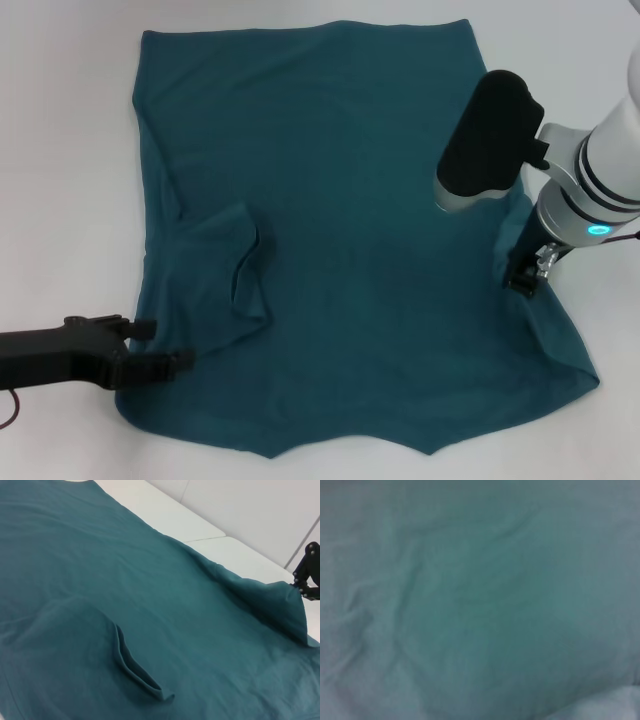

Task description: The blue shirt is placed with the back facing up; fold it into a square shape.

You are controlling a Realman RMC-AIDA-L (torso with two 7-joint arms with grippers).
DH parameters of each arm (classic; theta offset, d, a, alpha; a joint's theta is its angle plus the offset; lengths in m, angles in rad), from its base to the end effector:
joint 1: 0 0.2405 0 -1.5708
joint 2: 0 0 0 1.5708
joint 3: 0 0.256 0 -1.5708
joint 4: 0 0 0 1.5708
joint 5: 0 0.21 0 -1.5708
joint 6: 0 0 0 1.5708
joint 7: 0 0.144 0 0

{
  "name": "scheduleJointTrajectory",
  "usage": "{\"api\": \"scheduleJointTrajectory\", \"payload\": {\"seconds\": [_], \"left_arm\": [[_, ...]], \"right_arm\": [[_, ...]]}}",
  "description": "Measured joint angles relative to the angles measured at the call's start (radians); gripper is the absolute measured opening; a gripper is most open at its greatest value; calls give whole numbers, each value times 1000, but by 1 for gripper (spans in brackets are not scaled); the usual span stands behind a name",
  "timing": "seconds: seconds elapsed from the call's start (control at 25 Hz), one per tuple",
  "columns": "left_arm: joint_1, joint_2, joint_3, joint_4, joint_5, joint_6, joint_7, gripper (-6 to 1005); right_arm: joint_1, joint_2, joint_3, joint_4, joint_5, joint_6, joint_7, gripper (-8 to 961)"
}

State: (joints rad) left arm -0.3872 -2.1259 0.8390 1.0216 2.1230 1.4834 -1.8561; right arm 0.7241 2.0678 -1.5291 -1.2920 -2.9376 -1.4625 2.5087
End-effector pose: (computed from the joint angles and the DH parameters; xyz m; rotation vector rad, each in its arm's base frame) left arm -0.2750 0.3213 0.0188 -2.5985 -1.0122 -0.4055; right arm 0.1717 0.3912 0.0056 -2.3911 0.4642 -0.8595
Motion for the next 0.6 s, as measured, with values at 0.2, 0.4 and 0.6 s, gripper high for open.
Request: {"api": "scheduleJointTrajectory", "payload": {"seconds": [0.2, 0.4, 0.6], "left_arm": [[-2, -1, 0, 0, 0, 0, 0, 828], [-1, -3, 0, 0, 0, 0, 1, 827], [2, -4, 0, 0, 0, 0, 6, 827]], "right_arm": [[0, 3, 11, 15, 1, 6, 21, 23], [-1, 7, 40, 15, 3, 11, 34, 109], [-5, 13, 91, 16, 4, 14, 32, 320]]}}
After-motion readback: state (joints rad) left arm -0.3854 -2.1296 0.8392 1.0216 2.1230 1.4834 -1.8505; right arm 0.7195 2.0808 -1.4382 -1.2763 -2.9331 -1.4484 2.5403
